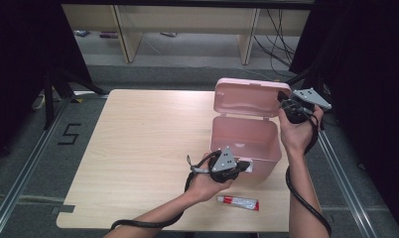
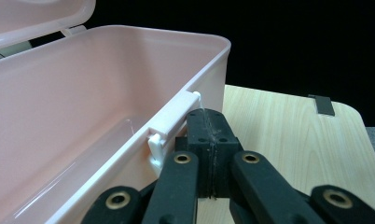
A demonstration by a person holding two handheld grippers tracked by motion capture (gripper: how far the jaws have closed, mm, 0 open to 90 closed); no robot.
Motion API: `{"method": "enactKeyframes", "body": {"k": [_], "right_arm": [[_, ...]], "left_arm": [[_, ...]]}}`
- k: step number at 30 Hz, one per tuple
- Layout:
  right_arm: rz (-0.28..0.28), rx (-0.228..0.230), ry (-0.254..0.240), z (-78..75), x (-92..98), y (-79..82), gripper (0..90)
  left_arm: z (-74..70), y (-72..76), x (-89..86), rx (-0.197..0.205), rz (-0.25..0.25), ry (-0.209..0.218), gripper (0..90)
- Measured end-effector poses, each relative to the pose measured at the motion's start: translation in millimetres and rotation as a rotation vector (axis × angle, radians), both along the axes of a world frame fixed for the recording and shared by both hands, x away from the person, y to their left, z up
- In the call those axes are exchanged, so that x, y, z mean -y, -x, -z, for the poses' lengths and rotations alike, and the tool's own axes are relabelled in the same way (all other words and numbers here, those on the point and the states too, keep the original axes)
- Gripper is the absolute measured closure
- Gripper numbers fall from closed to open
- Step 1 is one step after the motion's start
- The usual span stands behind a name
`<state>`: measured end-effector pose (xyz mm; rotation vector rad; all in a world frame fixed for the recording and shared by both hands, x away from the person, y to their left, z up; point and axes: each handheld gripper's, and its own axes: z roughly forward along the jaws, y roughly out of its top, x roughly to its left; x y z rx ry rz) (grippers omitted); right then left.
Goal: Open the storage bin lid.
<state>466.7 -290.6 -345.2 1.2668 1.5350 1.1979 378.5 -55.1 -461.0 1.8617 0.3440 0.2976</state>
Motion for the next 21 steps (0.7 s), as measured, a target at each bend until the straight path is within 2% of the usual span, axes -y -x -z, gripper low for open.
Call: {"method": "enactKeyframes", "body": {"k": [4, 7, 15, 16, 17, 19, 21], "right_arm": [[-0.004, 0.013, -0.001, 1.5, 1.1, -4.2, 90.0], [-0.002, 0.005, -0.017, 2.7, 0.6, -6.4, 90.0], [0.004, 0.009, -0.011, 5.1, 0.2, -11.6, 90.0], [0.009, -0.004, -0.022, 4.8, -0.7, -10.9, 90.0], [0.005, 0.006, -0.002, 4.9, 0.5, -12.6, 90.0], [0.016, -0.009, -0.019, 5.1, -1.0, -13.2, 90.0], [0.013, -0.006, -0.012, 5.8, -0.2, -14.9, 90.0]], "left_arm": [[-0.2, -0.2, -0.3, 0.003, 0.001, -0.007, 89.2], [-0.1, -0.2, -0.3, 0.004, 0.001, -0.006, 89.3], [-0.4, -0.2, -0.5, 0.004, 0.003, -0.011, 89.2], [-0.5, -0.1, -0.5, 0.005, 0.003, -0.012, 89.2], [-0.4, -0.1, -0.4, 0.005, 0.002, -0.012, 89.2], [-0.5, -0.2, -0.4, 0.004, 0.003, -0.012, 89.2], [-0.7, -0.3, -0.3, 0.005, 0.003, -0.014, 89.2]]}}
